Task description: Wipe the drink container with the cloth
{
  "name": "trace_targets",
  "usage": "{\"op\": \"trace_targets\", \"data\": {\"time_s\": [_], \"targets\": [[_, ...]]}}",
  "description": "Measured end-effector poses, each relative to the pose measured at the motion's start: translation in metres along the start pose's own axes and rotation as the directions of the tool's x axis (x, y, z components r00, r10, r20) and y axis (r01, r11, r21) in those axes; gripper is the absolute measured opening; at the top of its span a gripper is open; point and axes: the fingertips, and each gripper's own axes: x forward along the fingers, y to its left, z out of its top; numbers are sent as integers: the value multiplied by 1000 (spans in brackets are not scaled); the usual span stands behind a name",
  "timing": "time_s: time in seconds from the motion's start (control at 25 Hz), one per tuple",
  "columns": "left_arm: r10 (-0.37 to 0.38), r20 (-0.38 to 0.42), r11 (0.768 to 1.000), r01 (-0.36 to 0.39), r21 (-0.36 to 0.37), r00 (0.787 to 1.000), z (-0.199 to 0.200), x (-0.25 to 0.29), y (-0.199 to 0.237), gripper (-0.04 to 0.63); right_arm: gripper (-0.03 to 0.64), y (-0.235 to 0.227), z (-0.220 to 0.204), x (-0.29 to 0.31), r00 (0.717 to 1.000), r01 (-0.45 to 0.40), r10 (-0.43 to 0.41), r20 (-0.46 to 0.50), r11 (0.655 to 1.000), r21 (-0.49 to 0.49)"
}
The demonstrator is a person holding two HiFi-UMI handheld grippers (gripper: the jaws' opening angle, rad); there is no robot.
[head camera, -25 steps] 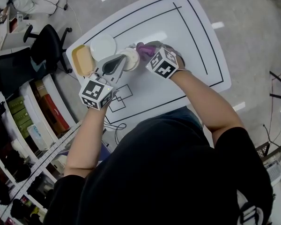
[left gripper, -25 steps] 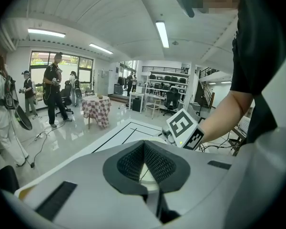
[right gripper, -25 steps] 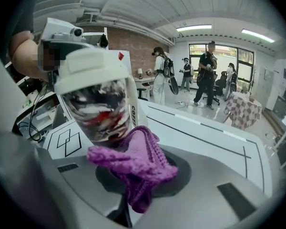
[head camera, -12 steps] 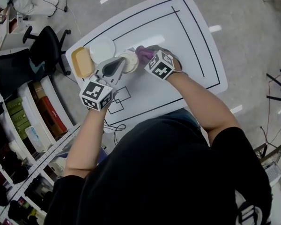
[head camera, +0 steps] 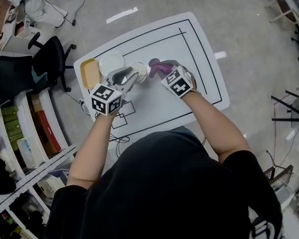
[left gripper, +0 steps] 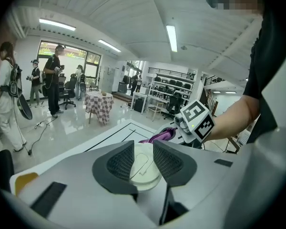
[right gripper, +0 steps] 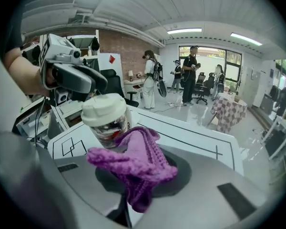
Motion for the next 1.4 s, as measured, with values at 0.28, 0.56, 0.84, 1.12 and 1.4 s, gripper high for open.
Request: {"op": "trace_targets", "data": {"time_s": [0.28, 0.56, 0.84, 1.12, 1.4], "targets": [[19, 92, 1000, -21, 23, 996, 29, -65, -19, 146, 75, 2, 56, -93, 987, 72, -83, 140, 994, 80], [61, 149, 997, -68, 37, 987, 31, -141, -38, 146, 75, 39, 97, -170, 959, 84, -113, 259, 989, 119], [110, 200, 991, -124, 56, 974, 27, -218, -61, 146, 75, 88, 124, -232, 933, 92, -124, 337, 990, 109], [150, 250, 984, -168, 52, 957, 17, -285, -85, 146, 75, 124, 122, -270, 922, 112, -150, 356, 986, 127], [180, 284, 981, -195, 25, 942, -10, -335, -89, 146, 75, 165, 118, -283, 912, 119, -167, 376, 982, 148]]}}
